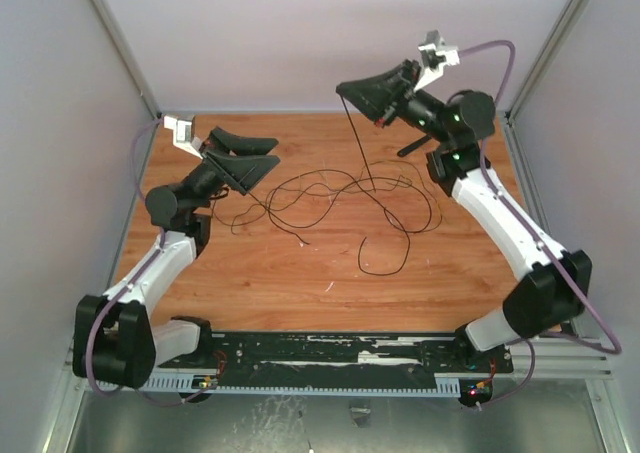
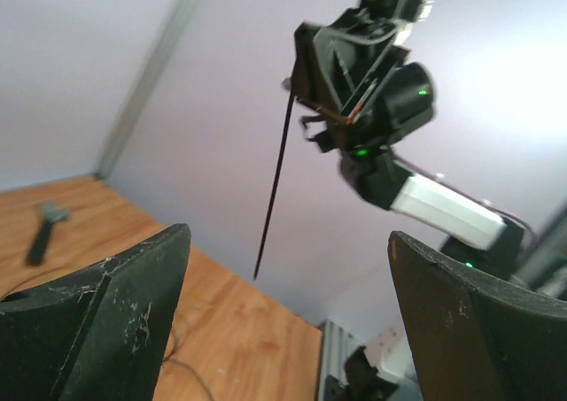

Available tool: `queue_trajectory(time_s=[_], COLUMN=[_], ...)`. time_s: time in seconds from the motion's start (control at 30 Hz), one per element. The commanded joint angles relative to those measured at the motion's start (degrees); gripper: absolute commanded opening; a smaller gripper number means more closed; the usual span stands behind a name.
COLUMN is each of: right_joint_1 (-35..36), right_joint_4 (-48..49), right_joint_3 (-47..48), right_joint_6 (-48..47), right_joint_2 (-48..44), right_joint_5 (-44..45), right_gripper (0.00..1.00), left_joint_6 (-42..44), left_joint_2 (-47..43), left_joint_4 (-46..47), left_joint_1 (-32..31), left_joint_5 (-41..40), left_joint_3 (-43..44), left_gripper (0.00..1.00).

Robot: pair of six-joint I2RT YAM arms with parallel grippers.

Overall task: Zip-tie the wires
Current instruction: Pick up the ribbon at the center of the board.

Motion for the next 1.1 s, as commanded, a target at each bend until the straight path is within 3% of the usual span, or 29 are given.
queue_trajectory(time_s=[0.0,0.13,0.43,0.7,1.07], right_joint_1=[0.38,0.46,2.49,5.32,6.29], right_joint_4=[14.32,23.26,27.39,30.19,32.16], right_joint_3=[-8.13,-13.21,-16.07,-16.09,-16.40], right_joint_6=[13.69,23.33,30.33,32.44,33.46], right_joint_2=[-7.35,-11.77,-15.73,-15.74,-14.67], right_joint_5=[-9.96,-12.01,-10.85,-8.64,-7.19], right_gripper=[0.00,0.00,0.00,0.00,0.00], left_joint_6=[-16.28,-24.44,-16.43,-12.88,-16.05], left_joint_2=[5.15,9.09,11.36,17.62,24.05], left_joint_4=[29.04,40.75,36.82,37.23,42.06], left_joint_1=[-2.99,-6.59,-16.01,-22.89,-27.13], left_joint_5=[5.73,5.90,5.83,6.43,8.29], left_joint_3=[3.79,7.60,12.42,20.26,28.90], left_gripper=[0.98,0.98,0.98,0.89,0.79])
